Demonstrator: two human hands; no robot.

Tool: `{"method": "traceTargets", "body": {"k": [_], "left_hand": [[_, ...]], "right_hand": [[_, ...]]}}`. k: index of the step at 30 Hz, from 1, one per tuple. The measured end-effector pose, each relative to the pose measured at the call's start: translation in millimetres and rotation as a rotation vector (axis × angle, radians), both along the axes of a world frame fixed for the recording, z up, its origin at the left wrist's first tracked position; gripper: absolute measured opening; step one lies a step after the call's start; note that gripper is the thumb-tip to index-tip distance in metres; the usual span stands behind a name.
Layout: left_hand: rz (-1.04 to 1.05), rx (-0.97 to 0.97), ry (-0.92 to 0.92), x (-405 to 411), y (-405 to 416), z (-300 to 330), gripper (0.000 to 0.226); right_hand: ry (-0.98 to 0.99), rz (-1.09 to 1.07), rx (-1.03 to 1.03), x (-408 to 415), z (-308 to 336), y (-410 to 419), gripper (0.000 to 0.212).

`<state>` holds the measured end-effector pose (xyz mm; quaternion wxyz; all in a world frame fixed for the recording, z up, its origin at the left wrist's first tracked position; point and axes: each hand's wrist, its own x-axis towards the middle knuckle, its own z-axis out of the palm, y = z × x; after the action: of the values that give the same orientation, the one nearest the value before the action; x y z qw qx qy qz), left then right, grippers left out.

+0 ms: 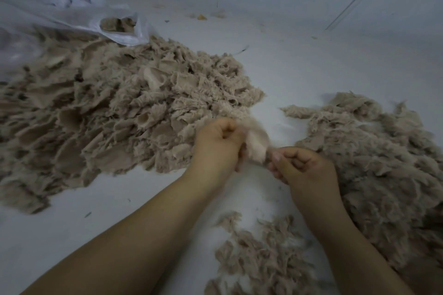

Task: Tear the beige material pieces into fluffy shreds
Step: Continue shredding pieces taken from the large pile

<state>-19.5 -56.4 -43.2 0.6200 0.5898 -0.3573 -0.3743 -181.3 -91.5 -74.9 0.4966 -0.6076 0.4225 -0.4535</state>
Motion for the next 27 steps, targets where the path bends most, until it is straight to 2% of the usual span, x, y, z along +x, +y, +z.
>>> {"method": "traceTargets", "body": {"k": [2,4,7,9,12,14,18,20,23,27], "left_hand": [[0.273,-0.057,-0.173,20,-4,1,0.024],[0.395,-0.095,-0.429,35,-1,-2,0.028],[0.213,-0.099,-0.664,23,2,-4,0.022],[-0.032,-0.069,-0.642,5,0,-4,0.016],[-0.459,0.066,-0.368,-6,-2,-1,0.023],[-0.583,0.133,-0.229,-4,1,-2,0.02],[-0.536,0.169,-0.076,1,3,-4,0.003],[-0.439,0.135,-0.059,0,1,-5,0.011],[-0.298,0.038,-0.184,-1,-3,-9,0.021],[-0.266,0.009,-0.405,-10,-2,-12,0.025]], "right_hand": [[-0.032,0.003,0.006,0,0,-1,0.027],[-0.075,0.087,-0.009,0,1,2,0.034],[-0.152,0.231,0.031,1,4,7,0.04],[-0.217,0.28,0.093,2,6,7,0.04],[-0.319,0.292,0.18,1,7,6,0.039],[-0.372,0.307,0.196,1,9,6,0.039],[-0.308,0.232,0.166,1,11,5,0.039],[-0.279,0.151,0.136,1,10,5,0.043],[-0.243,0.039,0.131,1,9,3,0.045],[-0.199,-0.034,0.093,0,8,3,0.044]]}}
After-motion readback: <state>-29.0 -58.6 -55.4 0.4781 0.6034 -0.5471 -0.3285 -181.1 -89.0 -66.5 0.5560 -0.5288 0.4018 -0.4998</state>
